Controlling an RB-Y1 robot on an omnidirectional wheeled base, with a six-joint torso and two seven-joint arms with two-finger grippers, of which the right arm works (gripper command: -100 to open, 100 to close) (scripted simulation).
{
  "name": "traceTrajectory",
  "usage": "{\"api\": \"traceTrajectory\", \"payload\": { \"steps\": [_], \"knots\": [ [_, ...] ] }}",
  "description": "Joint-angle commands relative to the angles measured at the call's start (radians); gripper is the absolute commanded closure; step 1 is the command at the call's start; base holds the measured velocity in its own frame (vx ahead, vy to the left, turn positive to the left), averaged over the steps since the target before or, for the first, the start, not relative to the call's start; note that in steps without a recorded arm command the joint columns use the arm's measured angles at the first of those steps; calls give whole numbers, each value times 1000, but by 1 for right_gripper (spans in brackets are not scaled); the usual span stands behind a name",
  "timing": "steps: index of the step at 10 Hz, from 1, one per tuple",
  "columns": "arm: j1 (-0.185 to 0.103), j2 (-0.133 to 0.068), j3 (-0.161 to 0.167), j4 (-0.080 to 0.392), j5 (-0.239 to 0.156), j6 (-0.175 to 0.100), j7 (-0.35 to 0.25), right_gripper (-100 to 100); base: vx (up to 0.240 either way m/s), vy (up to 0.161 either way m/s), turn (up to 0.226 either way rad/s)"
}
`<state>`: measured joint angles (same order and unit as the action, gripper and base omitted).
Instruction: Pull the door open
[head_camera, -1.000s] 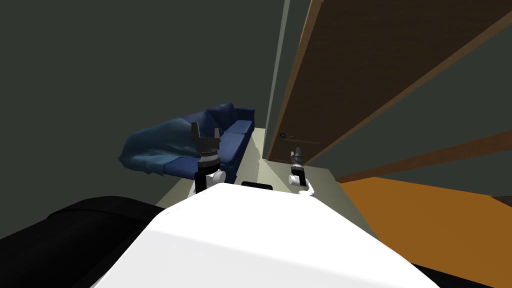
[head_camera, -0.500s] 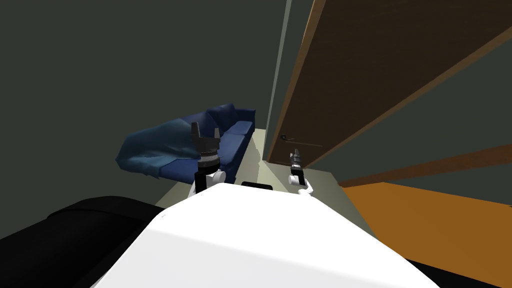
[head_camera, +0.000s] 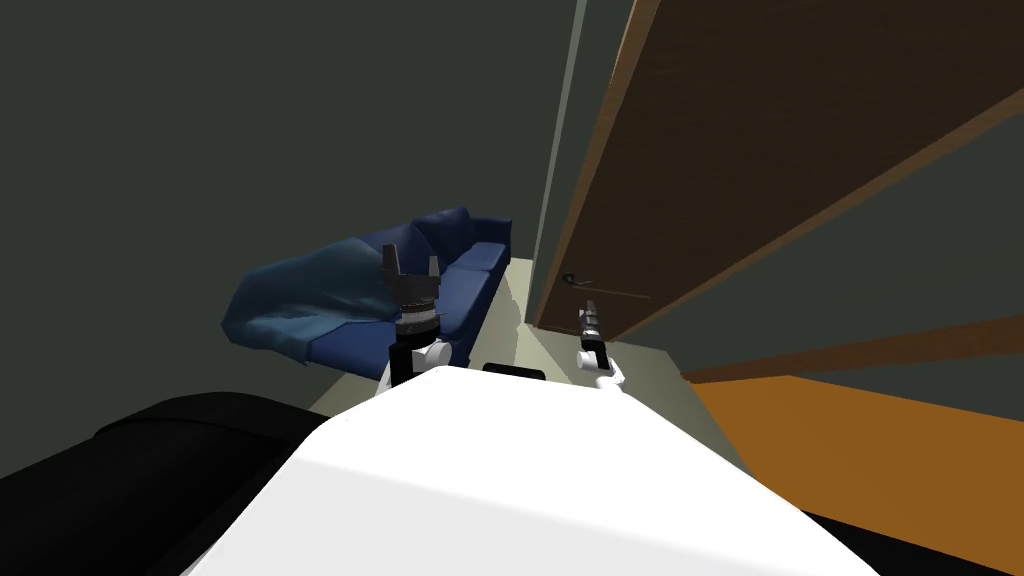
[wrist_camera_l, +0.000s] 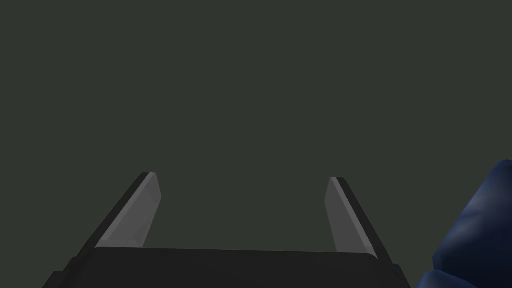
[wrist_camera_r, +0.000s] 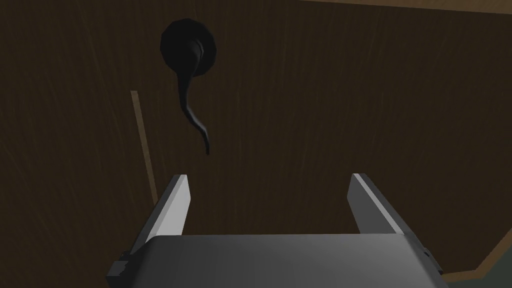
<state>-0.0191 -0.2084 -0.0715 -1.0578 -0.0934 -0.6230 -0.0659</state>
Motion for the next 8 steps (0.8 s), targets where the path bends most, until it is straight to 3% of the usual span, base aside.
{"api": "traceTrajectory", "payload": {
  "steps": [1,5,8],
  "knots": [
    [-15,-2,0,38,1,-2,4,-100,90,-32,29],
    [-45,-10,0,115,2,-1,8,-100,96,-19,24],
    [-78,-20,-1,200,4,0,12,-100,125,-30,34]
  ]
}}
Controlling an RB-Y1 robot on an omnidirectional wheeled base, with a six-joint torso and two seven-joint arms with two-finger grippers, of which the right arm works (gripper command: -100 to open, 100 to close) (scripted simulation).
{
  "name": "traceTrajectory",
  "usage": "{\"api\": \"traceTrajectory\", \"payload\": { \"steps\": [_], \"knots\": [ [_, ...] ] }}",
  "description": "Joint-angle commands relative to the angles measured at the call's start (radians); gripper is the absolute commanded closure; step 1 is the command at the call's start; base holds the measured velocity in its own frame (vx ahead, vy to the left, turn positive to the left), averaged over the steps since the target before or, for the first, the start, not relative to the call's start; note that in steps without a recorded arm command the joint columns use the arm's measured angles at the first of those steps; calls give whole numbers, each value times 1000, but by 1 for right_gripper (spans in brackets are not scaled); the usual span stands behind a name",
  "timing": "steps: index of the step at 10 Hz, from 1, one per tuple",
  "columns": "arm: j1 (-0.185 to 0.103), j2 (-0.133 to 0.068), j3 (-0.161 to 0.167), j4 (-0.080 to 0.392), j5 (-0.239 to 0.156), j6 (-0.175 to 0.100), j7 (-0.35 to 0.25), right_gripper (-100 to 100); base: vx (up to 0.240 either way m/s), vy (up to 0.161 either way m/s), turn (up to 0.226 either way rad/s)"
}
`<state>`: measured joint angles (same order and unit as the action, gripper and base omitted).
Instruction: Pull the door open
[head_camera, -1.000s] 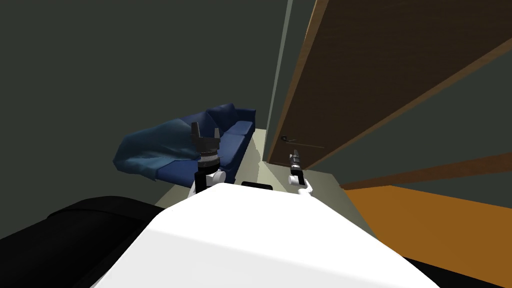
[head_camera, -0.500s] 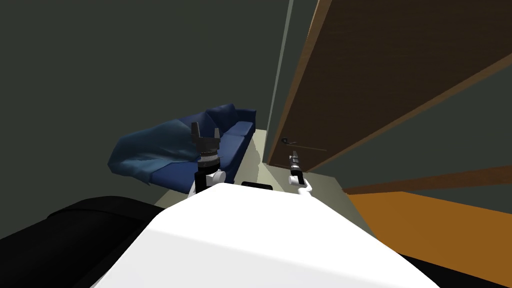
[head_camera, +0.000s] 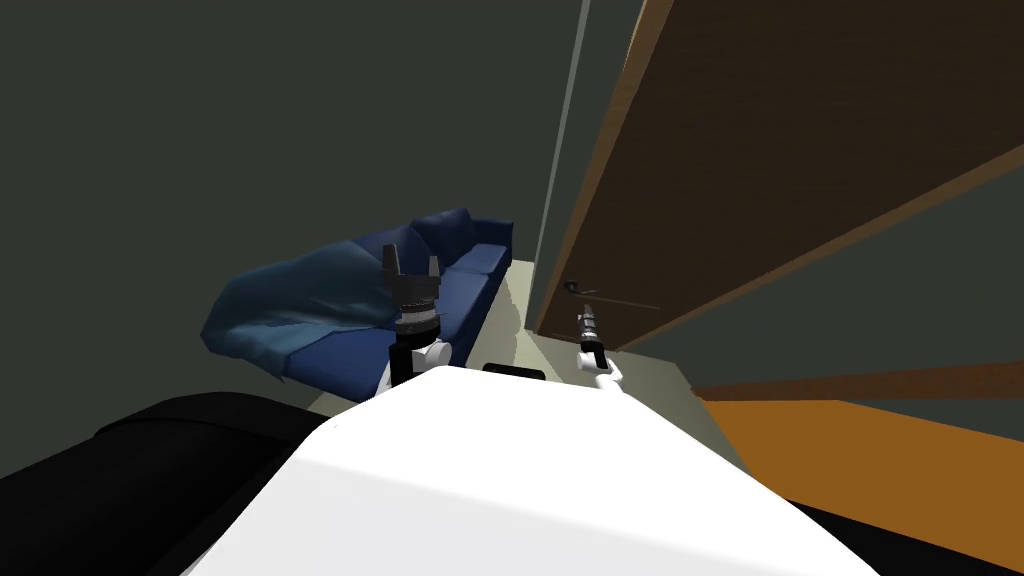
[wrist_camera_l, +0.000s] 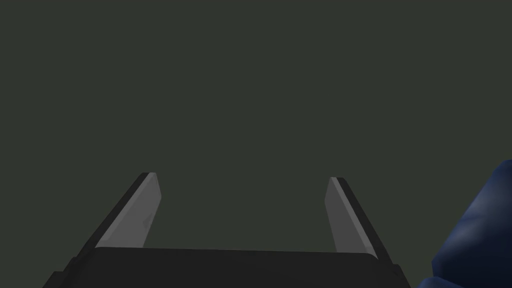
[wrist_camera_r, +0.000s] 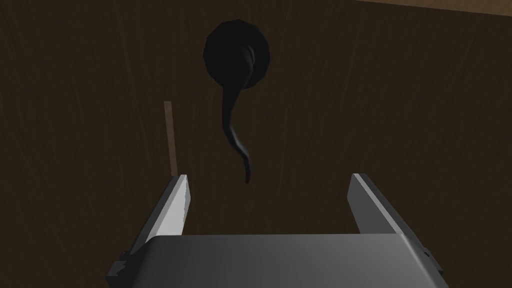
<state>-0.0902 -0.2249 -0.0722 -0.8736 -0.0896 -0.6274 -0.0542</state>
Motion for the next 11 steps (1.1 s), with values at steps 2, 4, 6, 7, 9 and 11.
{"api": "traceTrajectory", "payload": {
  "steps": [2,4,6,7,9,11],
  "knots": [
    [-20,-7,0,49,1,5,2,-100,127,-31,23],
    [-18,-8,0,46,1,8,2,-100,65,-21,10],
    [-5,-41,-15,68,-11,-9,-23,-100,175,29,160],
    [3,-61,-25,80,-18,-20,-38,-100,174,64,161],
    [20,-103,-44,105,-32,-42,-70,-100,185,54,169],
    [30,-129,-56,120,-41,-55,-89,-100,165,-10,121]
  ]
}}
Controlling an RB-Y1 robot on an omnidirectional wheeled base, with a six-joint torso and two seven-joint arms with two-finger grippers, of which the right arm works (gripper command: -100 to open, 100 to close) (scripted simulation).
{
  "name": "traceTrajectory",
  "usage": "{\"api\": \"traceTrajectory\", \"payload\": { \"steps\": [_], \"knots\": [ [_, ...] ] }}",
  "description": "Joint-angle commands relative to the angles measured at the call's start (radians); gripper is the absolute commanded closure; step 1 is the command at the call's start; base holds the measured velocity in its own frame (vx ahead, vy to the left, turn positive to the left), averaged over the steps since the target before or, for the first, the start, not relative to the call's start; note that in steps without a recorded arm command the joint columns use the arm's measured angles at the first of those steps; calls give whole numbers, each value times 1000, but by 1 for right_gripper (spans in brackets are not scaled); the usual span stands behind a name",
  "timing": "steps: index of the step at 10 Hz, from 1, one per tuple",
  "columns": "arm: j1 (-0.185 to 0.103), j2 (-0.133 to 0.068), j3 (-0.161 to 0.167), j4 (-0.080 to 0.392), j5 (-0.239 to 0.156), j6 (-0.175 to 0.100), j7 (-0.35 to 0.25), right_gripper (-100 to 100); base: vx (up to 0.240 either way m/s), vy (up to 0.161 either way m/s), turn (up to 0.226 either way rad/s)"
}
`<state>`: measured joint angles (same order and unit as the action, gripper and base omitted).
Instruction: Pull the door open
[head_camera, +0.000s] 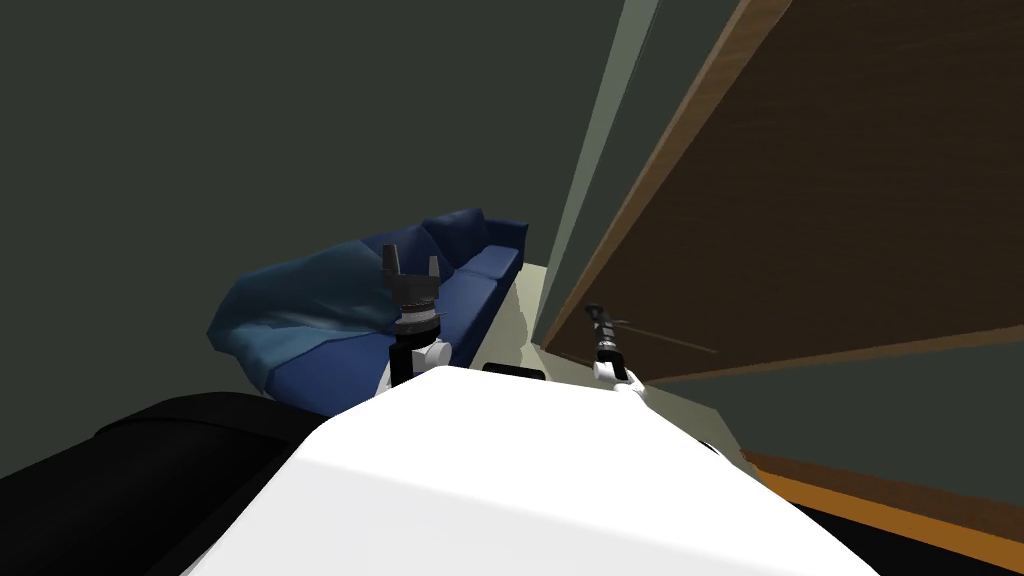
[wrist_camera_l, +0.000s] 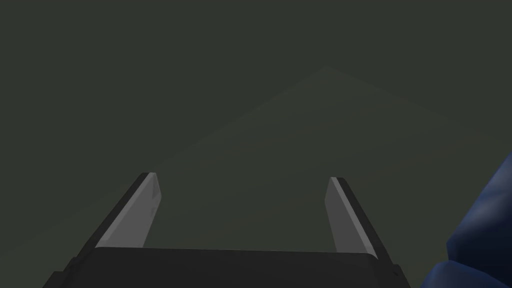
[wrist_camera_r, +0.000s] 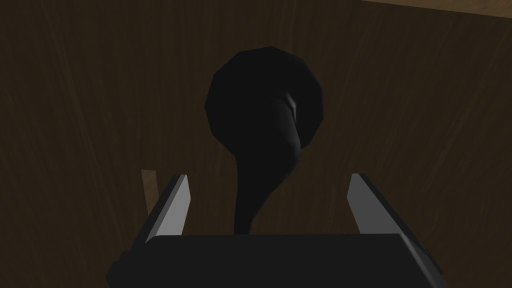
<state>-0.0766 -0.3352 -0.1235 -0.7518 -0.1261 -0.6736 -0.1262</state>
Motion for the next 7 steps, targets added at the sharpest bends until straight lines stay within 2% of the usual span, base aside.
{"api": "traceTrajectory", "payload": {
  "steps": [1,2,3,7],
  "knots": [
    [21,-30,-10,5,-8,-15,-26,-100,187,-16,164],
    [22,-18,-6,-7,-5,-8,-14,-100,82,-12,25],
    [22,-18,-6,-7,-5,-8,-14,100,-13,0,-21],
    [22,-18,-6,-7,-5,-8,-14,100,-19,1,0]
  ]
}}
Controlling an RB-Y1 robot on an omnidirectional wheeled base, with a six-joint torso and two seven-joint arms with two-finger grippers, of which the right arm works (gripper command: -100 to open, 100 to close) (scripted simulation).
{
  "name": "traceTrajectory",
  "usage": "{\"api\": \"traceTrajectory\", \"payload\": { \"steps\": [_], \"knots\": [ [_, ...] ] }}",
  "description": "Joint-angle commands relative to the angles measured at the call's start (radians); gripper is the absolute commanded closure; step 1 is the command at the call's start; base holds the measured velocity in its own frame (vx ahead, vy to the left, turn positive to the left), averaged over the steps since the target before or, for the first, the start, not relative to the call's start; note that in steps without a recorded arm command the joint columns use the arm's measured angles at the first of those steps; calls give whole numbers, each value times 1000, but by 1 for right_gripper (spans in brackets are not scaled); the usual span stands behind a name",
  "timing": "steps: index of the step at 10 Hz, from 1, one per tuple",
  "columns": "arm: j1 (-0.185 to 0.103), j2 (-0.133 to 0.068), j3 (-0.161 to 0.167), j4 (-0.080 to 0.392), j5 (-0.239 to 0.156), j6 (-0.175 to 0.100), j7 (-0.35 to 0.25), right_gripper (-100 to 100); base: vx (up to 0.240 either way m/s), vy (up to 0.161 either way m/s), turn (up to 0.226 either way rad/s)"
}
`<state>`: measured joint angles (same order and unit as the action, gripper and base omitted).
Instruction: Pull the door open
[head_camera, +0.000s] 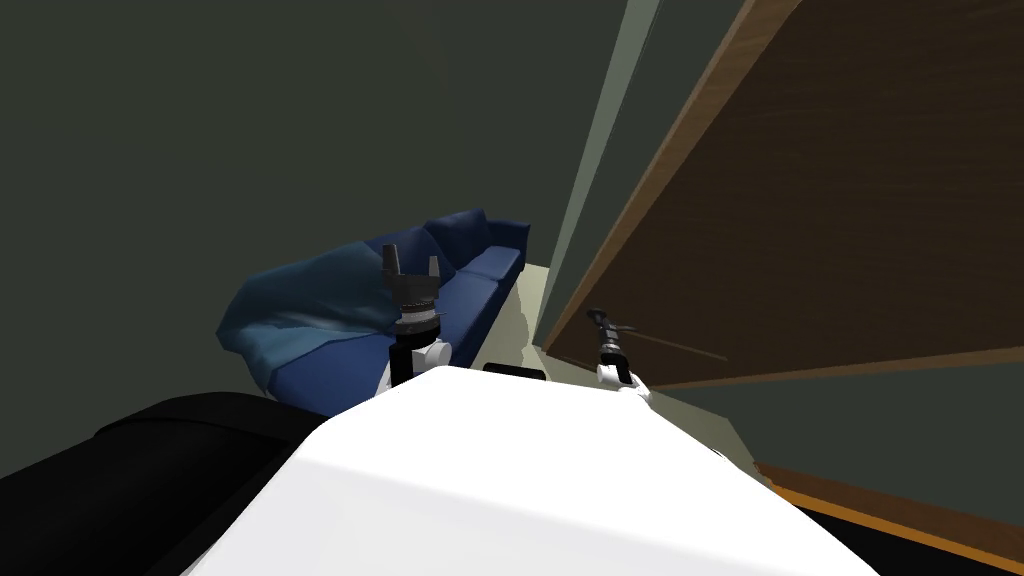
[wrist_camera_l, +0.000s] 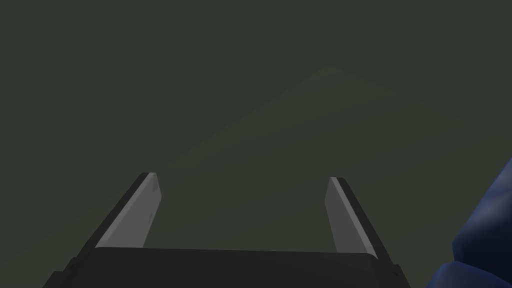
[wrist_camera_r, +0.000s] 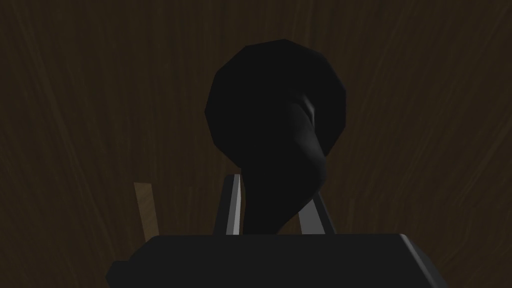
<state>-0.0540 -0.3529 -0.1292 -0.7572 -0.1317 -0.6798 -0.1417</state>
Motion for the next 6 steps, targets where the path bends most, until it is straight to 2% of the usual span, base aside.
{"api": "traceTrajectory", "payload": {
  "steps": [1,2,3,6],
  "knots": [
    [-1,-1,0,-1,0,-1,1,100,0,0,0],
    [11,-13,14,-3,5,-13,-19,100,-107,-36,111],
    [14,-17,18,-5,6,-16,-24,100,-177,-72,129],
    [36,-42,47,-12,16,-41,-61,100,-204,-60,137]
  ]
}}
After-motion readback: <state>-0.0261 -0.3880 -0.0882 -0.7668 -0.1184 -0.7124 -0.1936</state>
